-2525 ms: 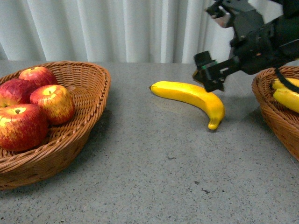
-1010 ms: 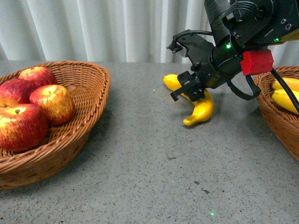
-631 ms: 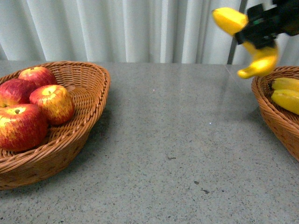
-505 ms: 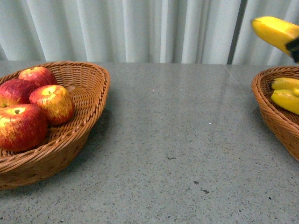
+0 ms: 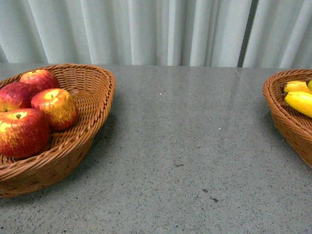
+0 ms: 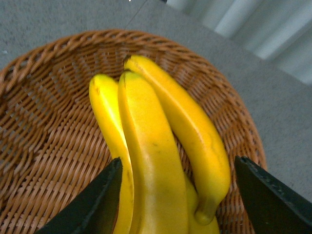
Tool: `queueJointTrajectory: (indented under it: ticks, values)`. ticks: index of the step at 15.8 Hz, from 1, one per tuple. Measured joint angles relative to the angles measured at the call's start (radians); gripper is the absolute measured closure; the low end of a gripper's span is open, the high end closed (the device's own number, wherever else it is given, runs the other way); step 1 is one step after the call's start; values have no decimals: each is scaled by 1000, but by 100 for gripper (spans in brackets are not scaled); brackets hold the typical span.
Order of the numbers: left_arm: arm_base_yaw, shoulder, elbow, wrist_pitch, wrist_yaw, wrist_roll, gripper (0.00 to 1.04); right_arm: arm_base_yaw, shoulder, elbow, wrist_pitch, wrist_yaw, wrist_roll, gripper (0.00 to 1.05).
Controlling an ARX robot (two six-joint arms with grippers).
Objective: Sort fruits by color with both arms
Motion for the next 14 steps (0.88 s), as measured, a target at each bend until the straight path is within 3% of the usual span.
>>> queueJointTrajectory:
  ticks: [3,4,8,9,10,12,13,14]
  values:
    - [0,0,0,0,0,0,7,8,-47,0,2,-29,33,16]
    - [0,0,0,0,0,0,7,13,-86,-4,1,-48,60,6]
    - [0,0,0,0,0,0,7,72,-375,-124,-41,-151,153,7]
    - [0,0,0,0,0,0,7,91,-457,-192,44,-109,202,10]
    - [0,0,0,0,0,0,7,138,-587,-318,196,74,335,25]
    - [0,0,0,0,0,0,7,174,-881,-507,61,220,501,52]
    - [0,0,0,0,0,0,7,238,-1038,-581,-40,268,529,67]
    - [0,0,0,0,-1,0,7,247,-1171,-634,-97,264,539,80]
